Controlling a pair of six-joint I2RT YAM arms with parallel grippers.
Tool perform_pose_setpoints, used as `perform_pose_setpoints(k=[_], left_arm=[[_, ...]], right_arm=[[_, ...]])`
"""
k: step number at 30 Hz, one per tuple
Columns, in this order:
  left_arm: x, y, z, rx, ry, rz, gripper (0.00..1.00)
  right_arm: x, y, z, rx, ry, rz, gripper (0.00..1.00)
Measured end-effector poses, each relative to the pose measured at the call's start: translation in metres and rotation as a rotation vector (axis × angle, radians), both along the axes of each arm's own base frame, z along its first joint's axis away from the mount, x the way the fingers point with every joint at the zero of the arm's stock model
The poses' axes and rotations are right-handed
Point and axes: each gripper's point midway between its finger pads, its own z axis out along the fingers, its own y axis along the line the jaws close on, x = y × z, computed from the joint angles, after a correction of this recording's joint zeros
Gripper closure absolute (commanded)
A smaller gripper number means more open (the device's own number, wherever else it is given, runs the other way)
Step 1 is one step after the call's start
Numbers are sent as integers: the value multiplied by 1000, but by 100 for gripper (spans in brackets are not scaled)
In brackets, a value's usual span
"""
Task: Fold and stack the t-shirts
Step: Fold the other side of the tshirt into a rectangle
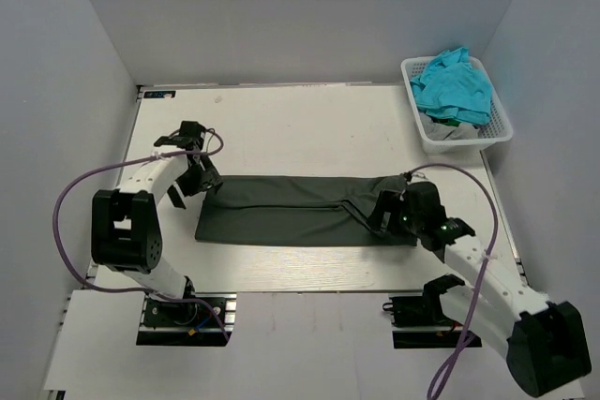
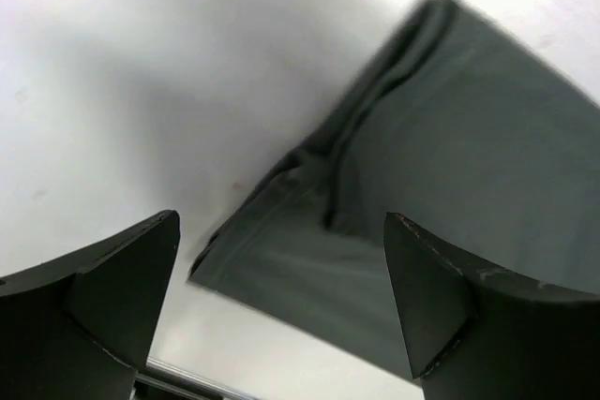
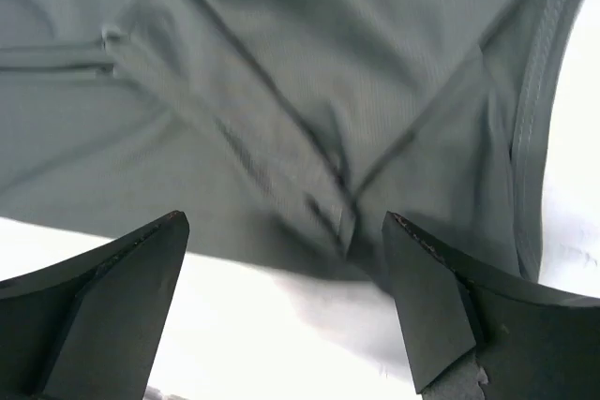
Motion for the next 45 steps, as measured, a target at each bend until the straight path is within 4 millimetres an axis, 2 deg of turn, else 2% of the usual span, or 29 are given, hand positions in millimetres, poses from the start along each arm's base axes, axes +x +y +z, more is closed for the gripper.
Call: perform_pose_setpoints(k=[2, 5, 9, 11, 14, 18, 23, 25, 28, 31, 34, 37, 41, 45], left_arm=[[-9, 7, 8, 25, 7, 21, 0], [-12, 10, 34, 29, -52, 34, 0], [10, -3, 67, -39, -192, 0, 0], [22, -16, 72, -96, -235, -30, 0], [37, -37, 65, -196, -252, -77, 0], [45, -56, 39, -284, -205, -108, 0], [35, -60, 6, -309, -128, -107, 0], [27, -59, -3, -304, -103, -100, 0], [20, -53, -13, -279, -76, -81, 0], [14, -46, -20, -253, -55, -56, 0], [12, -40, -22, -227, -48, -37, 0], [12, -36, -22, -211, -47, -26, 0], [11, -34, -22, -199, -41, -21, 0], [10, -33, -21, -193, -34, -19, 0]], right_arm=[[-13, -2, 0, 14, 30, -12, 10], [-13, -1, 12, 37, 17, -18, 10], [3, 12, 30, 66, 1, 12, 10], [16, 23, 33, 76, 5, 44, 10], [33, 38, 27, 85, 28, 93, 10], [43, 55, 8, 88, 85, 171, 10], [41, 68, -17, 65, 150, 259, 10], [37, 74, -21, 67, 168, 299, 10], [26, 90, -12, 113, 193, 377, 10], [3, 109, 3, 203, 237, 475, 10], [-22, 120, 19, 282, 283, 540, 10], [-38, 119, 29, 313, 319, 565, 10], [-51, 111, 28, 295, 380, 559, 10], [-47, 98, 24, 203, 392, 495, 10]])
